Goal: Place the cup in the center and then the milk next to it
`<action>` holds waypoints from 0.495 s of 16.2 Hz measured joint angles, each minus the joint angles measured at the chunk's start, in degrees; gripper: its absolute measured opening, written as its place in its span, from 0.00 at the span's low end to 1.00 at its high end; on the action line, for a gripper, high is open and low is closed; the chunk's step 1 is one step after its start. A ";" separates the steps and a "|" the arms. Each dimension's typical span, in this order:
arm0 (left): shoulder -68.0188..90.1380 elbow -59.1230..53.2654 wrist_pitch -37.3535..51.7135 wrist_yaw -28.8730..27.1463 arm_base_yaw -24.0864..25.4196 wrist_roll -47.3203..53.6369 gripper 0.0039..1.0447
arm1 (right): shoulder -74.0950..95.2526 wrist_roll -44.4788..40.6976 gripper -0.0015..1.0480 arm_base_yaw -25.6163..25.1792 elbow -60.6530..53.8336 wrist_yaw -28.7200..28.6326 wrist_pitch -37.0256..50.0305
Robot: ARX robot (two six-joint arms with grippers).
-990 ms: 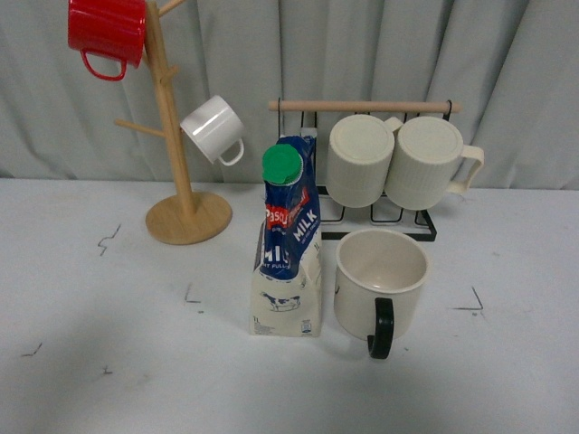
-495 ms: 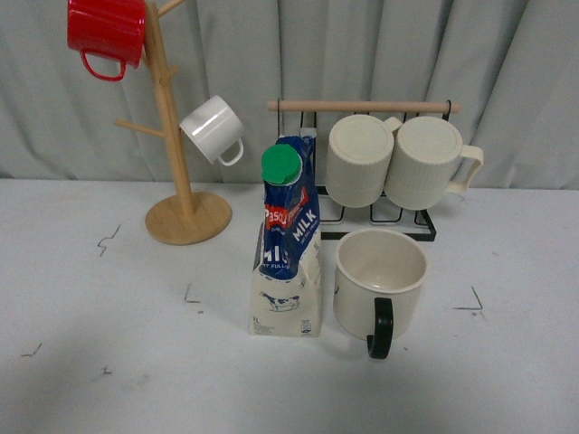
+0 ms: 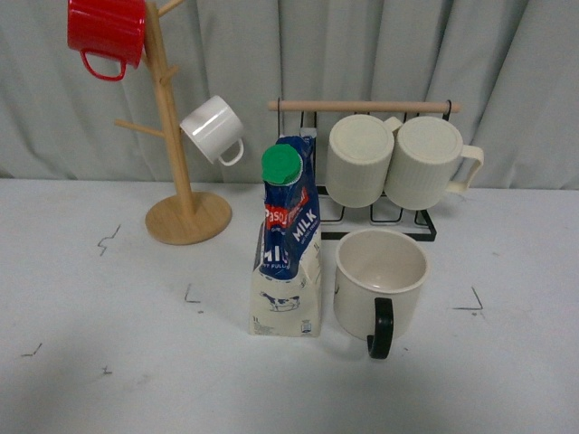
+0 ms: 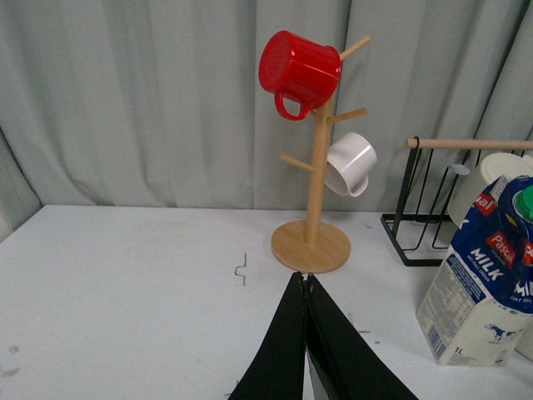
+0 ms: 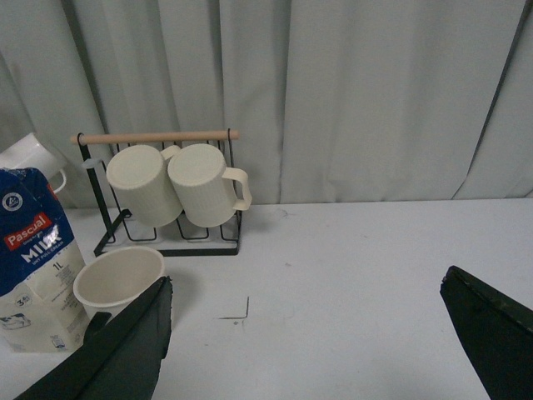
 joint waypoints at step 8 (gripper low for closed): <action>-9.70 0.04 -10.54 0.02 0.02 0.00 0.09 | 0.00 0.00 0.94 0.00 0.00 0.00 0.02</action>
